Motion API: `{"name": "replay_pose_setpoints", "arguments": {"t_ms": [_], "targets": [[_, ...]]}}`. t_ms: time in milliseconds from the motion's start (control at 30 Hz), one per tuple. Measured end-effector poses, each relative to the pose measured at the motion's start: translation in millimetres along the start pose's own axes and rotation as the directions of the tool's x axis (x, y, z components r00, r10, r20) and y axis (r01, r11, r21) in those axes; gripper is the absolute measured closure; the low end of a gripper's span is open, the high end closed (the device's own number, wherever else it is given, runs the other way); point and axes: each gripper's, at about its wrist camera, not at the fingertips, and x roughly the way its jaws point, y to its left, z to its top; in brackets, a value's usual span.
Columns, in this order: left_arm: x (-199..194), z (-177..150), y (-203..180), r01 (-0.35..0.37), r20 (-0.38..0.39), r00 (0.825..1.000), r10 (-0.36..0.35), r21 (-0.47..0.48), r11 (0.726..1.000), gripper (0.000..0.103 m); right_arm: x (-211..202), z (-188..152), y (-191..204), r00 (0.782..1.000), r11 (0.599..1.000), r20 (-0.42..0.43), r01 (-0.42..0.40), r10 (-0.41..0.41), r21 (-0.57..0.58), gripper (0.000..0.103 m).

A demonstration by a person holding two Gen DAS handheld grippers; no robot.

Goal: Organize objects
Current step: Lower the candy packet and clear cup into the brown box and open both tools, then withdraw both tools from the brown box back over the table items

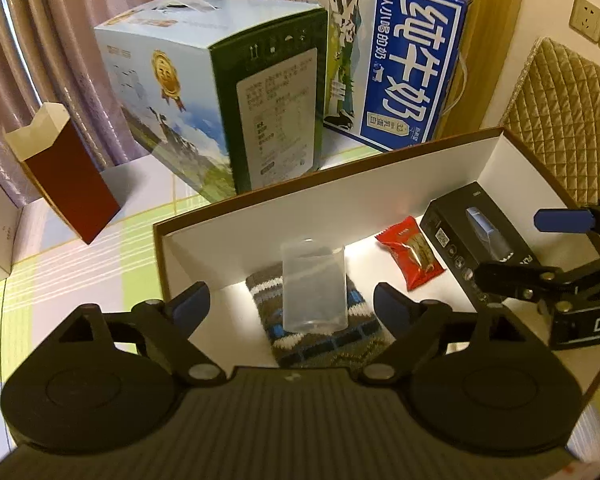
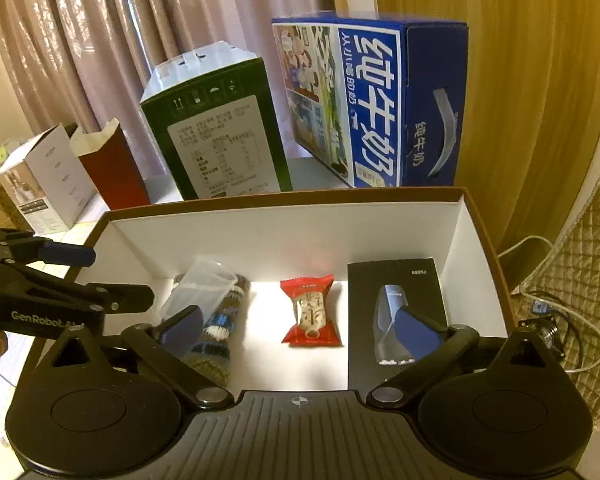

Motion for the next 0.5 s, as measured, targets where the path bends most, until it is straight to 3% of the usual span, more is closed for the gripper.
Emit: {"name": "replay_pose_setpoints", "arguments": {"t_ms": [233, 500], "targets": [[-29.8, -11.3, 2.9, 0.005, 0.012, 1.0, -0.005, -0.023, 1.0, 0.008, -22.7, -6.9, 3.9, 1.0, 1.0, 0.003, -0.017, 0.017, 0.021, 0.002], [-73.4, -29.9, 4.4, 0.025, 0.047, 0.999, -0.023, -0.048, 0.999, 0.007, -55.1, -21.4, 12.3, 1.0, 0.999, 0.021, -0.017, 0.016, 0.052, 0.002]]}}
